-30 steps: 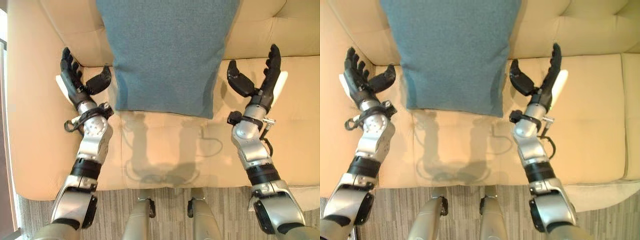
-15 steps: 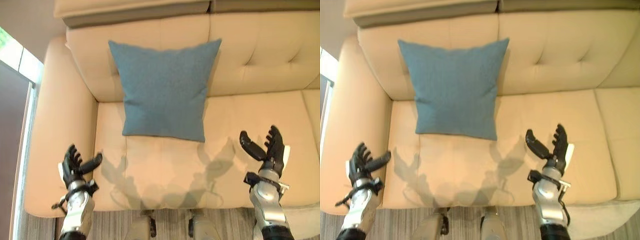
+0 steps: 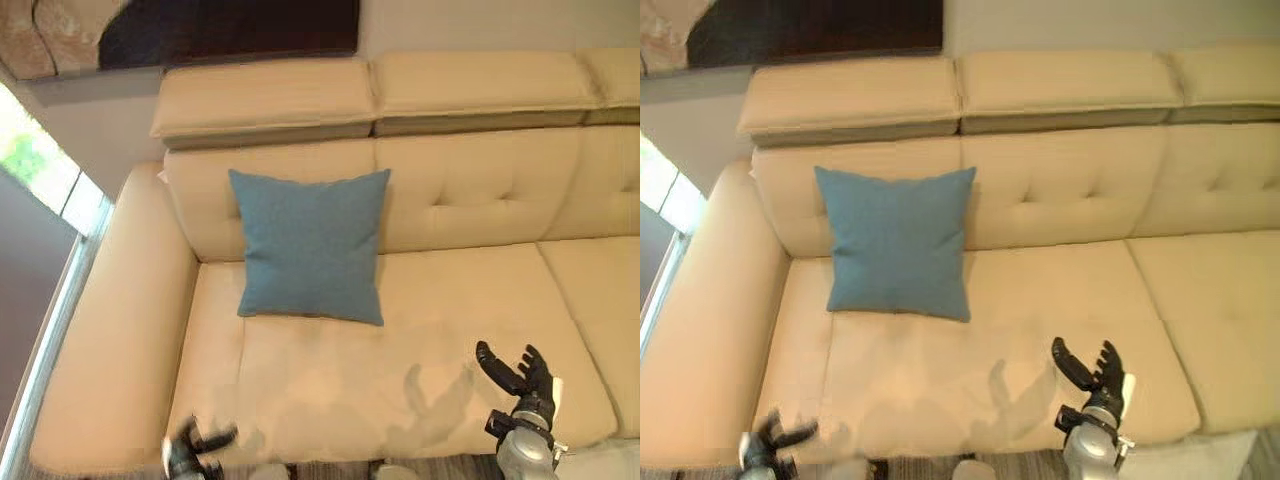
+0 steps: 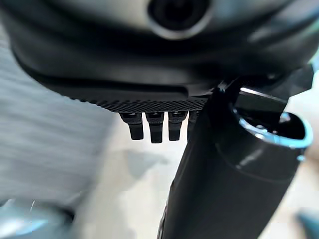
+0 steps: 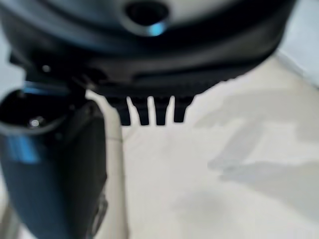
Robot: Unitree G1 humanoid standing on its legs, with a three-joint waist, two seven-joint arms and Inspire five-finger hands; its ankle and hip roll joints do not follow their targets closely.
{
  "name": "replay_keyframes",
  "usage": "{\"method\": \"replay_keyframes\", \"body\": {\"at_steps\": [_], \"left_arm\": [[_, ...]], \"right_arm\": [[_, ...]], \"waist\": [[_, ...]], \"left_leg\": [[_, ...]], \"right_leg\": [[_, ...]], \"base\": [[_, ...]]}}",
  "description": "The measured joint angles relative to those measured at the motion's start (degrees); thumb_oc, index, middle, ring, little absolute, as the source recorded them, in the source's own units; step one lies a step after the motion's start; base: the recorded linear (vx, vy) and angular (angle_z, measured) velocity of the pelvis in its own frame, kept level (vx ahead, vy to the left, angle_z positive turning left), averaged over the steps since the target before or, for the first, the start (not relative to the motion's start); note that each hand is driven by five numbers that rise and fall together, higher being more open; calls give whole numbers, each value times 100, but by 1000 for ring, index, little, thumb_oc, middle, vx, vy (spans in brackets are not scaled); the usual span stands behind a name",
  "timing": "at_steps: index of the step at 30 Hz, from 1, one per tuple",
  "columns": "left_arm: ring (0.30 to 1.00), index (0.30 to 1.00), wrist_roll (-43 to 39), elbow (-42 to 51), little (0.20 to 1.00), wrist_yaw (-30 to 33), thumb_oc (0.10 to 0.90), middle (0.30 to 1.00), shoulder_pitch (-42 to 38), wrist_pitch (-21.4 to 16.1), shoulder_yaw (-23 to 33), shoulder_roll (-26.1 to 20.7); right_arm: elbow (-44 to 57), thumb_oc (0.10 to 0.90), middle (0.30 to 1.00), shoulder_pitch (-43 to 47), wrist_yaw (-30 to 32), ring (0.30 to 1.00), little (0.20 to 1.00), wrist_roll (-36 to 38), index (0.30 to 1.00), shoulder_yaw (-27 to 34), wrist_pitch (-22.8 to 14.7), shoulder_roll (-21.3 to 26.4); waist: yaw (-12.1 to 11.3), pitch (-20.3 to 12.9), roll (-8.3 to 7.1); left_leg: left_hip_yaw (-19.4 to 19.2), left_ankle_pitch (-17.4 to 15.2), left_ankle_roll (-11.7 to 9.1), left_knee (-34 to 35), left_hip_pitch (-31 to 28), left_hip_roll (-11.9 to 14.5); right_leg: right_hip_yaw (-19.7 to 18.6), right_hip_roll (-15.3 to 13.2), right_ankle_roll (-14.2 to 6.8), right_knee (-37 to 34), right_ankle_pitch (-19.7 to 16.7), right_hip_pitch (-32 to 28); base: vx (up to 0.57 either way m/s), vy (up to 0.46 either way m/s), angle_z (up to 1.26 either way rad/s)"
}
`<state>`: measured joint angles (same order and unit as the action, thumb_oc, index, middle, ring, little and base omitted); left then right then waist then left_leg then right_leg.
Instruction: Pick up all the scattered cushions and arrange them neatly on the sofa.
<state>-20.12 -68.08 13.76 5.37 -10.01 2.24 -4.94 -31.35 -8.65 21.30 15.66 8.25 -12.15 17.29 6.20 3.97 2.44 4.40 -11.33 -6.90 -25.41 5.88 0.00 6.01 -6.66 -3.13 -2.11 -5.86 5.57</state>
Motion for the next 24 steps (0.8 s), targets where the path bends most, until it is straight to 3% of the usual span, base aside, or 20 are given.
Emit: {"method": "replay_keyframes", "body": {"at_steps": [3, 4, 6, 9, 10, 13, 14, 16, 17, 18, 20, 22, 24], "left_arm": [[900, 900, 489, -174, 900, -43, 800, 900, -224, 23, -655, -40], [900, 900, 746, -174, 900, -28, 800, 900, -319, 31, -864, -74], [900, 900, 1229, -234, 900, -16, 800, 900, -501, 30, -1058, -126], [900, 900, 1540, -523, 900, -35, 800, 900, -607, 69, -1042, -154], [900, 900, 1606, -626, 900, -32, 800, 900, -625, 95, -1034, -218], [900, 900, 1704, -856, 900, 41, 800, 900, -763, 207, -747, -318], [900, 900, 1858, -908, 900, 67, 800, 900, -774, 266, -657, -334], [900, 900, 2093, -1025, 900, 67, 800, 900, -762, 299, -656, -359], [900, 900, 2254, -1058, 900, 66, 800, 900, -666, 336, -665, -399], [900, 900, 2335, -1067, 900, 63, 800, 900, -579, 416, -666, -444], [900, 900, 2524, -1131, 900, 70, 800, 900, -364, 523, -672, -459], [900, 900, 2788, -1137, 900, 62, 800, 900, -223, 620, -856, -497], [900, 900, 3087, -1115, 900, 48, 800, 900, -111, 677, -1028, -463]], "right_arm": [[-495, 800, 900, 95, -3, 900, 900, 102, 900, -123, -4, -44], [-636, 800, 900, 150, 1, 900, 900, 138, 900, -137, 9, -62], [-644, 800, 900, 90, 7, 900, 900, 220, 900, -159, -9, -304], [-654, 800, 900, 37, -4, 900, 900, 333, 900, -380, -22, -542], [-670, 800, 900, -26, -21, 900, 900, 332, 900, -409, -23, -593], [-860, 800, 900, 5, -78, 900, 900, 330, 900, -428, -27, -616], [-1047, 800, 900, 1, -96, 900, 900, 339, 900, -416, -14, -608], [-1113, 800, 900, -59, -99, 900, 900, 358, 900, -376, 38, -592], [-1085, 800, 900, -62, -100, 900, 900, 366, 900, -379, 38, -589], [-1060, 800, 900, -54, -116, 900, 900, 366, 900, -381, 38, -590], [-1052, 800, 900, -73, -115, 900, 900, 367, 900, -382, 39, -587], [-922, 800, 900, -76, -132, 900, 900, 362, 900, -408, 52, -594], [-776, 800, 900, -29, -195, 900, 900, 312, 900, -510, 51, -544]], "waist": [[147, -173, 9], [145, -164, -12], [173, -40, -267], [235, -14, -500], [240, -8, -572], [231, 69, -629], [179, 123, -498], [98, 100, -273], [51, 79, -158], [42, 83, -96], [-71, 56, -72], [-279, 19, -121], [-457, -4, -150]], "left_leg": [[-3, -141, 274, 1193, -437, -66], [-13, -120, 510, 1498, -527, -94], [-81, -8, 713, 1694, -623, -306], [-238, 109, 833, 1776, -747, -511], [-334, 123, 856, 1681, -634, -579], [-576, 191, 1058, 1567, -472, -608], [-732, 244, 1159, 1658, -505, -468], [-875, 391, 1155, 1859, -555, -170], [-993, 512, 1135, 2044, -594, -21], [-1062, 593, 1088, 2142, -625, 51], [-1273, 698, 1022, 2278, -659, 157], [-1535, 719, 901, 2329, -660, 223], [-1692, 724, 869, 2380, -647, 180]], "right_leg": [[-153, -72, -192, 642, 182, 575], [-178, -114, -256, 825, 211, 751], [-344, -330, -355, 1122, 177, 974], [-425, -502, -581, 1186, 10, 1053], [-396, -554, -525, 1002, -267, 1039], [-267, -548, -680, 530, -978, 1009], [-318, -407, -734, 823, -711, 1097], [-288, -78, -457, 1891, 6, 1268], [-230, 23, -442, 2457, 342, 1285], [-181, 30, -449, 2585, 593, 1134], [-148, -109, -531, 2604, 1068, 638], [-37, -200, -436, 2321, 1195, 353], [393, -55, -274, 1847, 1081, 316]], "base": [[-438, 194, 2], [-405, 182, -4], [-398, 141, -19], [-433, 37, -32], [-391, 16, -41], [-343, 15, -38], [-225, 7, -41], [-172, 2, -52], [-195, -15, -59], [-169, -27, -56], [-171, -55, -51], [-194, -105, -71], [-165, -97, -109]]}}
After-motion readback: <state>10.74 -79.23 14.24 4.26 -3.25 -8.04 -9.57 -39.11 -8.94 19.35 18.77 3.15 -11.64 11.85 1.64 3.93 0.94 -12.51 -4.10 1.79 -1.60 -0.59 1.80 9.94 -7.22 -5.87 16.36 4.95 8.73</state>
